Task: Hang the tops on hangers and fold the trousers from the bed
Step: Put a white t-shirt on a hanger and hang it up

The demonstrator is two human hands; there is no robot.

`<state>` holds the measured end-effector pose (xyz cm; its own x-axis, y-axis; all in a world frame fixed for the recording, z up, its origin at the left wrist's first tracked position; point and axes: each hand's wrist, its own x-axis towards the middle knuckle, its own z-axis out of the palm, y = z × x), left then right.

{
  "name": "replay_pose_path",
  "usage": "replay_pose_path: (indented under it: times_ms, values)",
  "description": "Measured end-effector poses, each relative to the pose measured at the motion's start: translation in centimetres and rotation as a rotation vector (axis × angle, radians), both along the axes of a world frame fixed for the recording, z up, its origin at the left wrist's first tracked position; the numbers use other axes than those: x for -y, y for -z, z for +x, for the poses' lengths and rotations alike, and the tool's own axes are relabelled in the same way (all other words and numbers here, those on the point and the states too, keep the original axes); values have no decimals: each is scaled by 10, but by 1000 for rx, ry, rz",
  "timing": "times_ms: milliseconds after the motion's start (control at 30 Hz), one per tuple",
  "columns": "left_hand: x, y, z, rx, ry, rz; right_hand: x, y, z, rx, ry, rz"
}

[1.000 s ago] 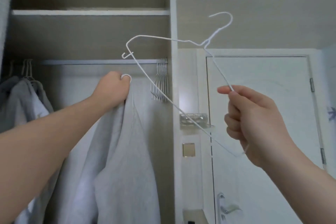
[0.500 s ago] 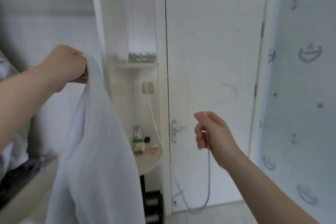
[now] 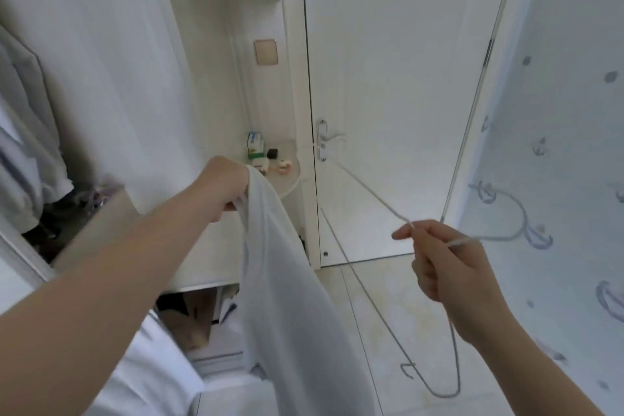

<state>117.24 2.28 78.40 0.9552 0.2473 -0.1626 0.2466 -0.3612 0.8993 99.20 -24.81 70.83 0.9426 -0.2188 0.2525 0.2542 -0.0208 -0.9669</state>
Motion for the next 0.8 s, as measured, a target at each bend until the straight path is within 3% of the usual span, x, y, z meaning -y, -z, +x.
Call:
replay_pose_path:
  times_ms: [233, 533, 800]
  values:
    - [30, 53, -26, 123, 307, 509, -24, 60, -59, -145, -41, -136]
    - [41, 52, -28, 217, 415, 780, -26, 66, -63, -198, 35, -340]
    - [31, 50, -29, 203, 427, 889, 0, 63, -46, -222, 115, -444]
